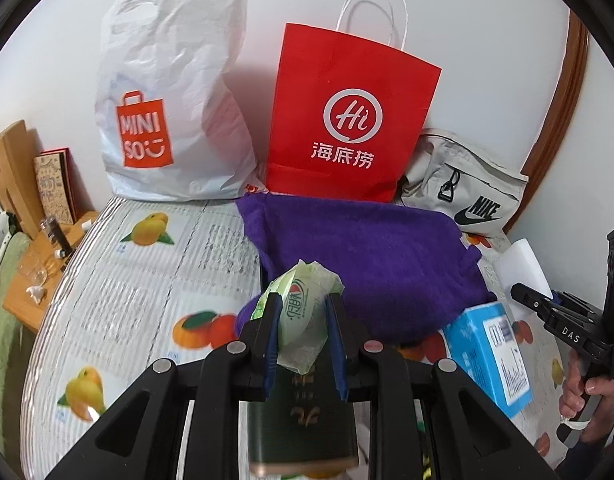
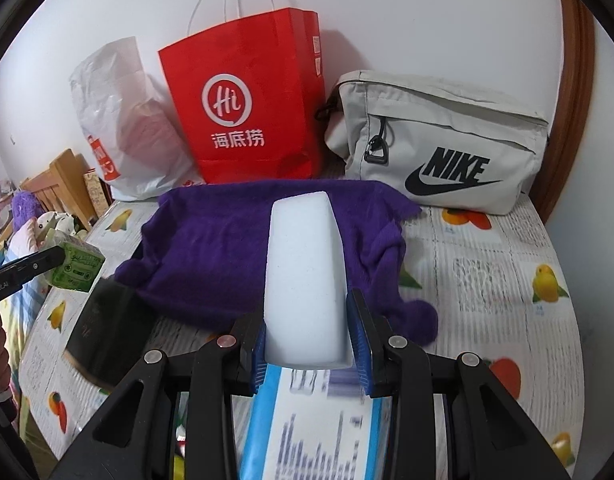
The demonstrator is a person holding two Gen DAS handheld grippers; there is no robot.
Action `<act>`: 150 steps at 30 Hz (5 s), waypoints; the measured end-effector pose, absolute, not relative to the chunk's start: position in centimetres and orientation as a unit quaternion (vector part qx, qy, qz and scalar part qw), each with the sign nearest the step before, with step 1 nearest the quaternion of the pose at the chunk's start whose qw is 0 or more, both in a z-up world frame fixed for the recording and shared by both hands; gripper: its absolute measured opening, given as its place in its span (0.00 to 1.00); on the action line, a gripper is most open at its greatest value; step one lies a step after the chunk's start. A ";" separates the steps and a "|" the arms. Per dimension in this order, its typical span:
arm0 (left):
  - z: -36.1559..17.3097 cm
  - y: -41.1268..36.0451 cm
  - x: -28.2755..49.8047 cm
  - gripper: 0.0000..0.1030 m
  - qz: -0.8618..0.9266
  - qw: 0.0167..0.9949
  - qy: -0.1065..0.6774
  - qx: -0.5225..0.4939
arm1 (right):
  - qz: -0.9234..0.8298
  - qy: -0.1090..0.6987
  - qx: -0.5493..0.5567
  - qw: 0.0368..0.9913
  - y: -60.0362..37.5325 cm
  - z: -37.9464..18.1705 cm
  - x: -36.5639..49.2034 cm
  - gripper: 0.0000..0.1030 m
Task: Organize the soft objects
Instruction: 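Carry the sponge in the right tool while the left tool carries the wipes toward the purple towel, then open the right tool to drop the sponge on the towel while the left tool drops the wipes, then grasp the yellow strapped pouch with the right tool while the left tool moves toward the white glove, then close the left tool on the white glove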
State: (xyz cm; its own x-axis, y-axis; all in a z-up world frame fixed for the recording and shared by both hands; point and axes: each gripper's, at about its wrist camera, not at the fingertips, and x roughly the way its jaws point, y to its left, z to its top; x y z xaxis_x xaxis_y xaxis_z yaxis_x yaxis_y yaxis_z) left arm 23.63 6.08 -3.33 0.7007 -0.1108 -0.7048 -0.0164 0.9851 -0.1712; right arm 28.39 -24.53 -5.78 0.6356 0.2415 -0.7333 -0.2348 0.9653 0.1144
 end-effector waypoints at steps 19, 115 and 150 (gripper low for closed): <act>-5.9 3.9 34.9 0.21 -0.023 0.909 0.412 -0.062 | 0.136 0.464 0.013 0.875 -24.6 -11.1 36.6 0.35; -9.9 9.0 12.5 0.57 -0.051 0.894 0.434 -0.098 | 0.111 0.494 0.046 0.861 -14.7 -13.7 11.7 0.77; -12.5 2.2 10.4 0.57 -0.102 0.872 0.475 -0.059 | 0.097 0.419 0.046 0.901 -22.8 -9.9 8.5 0.65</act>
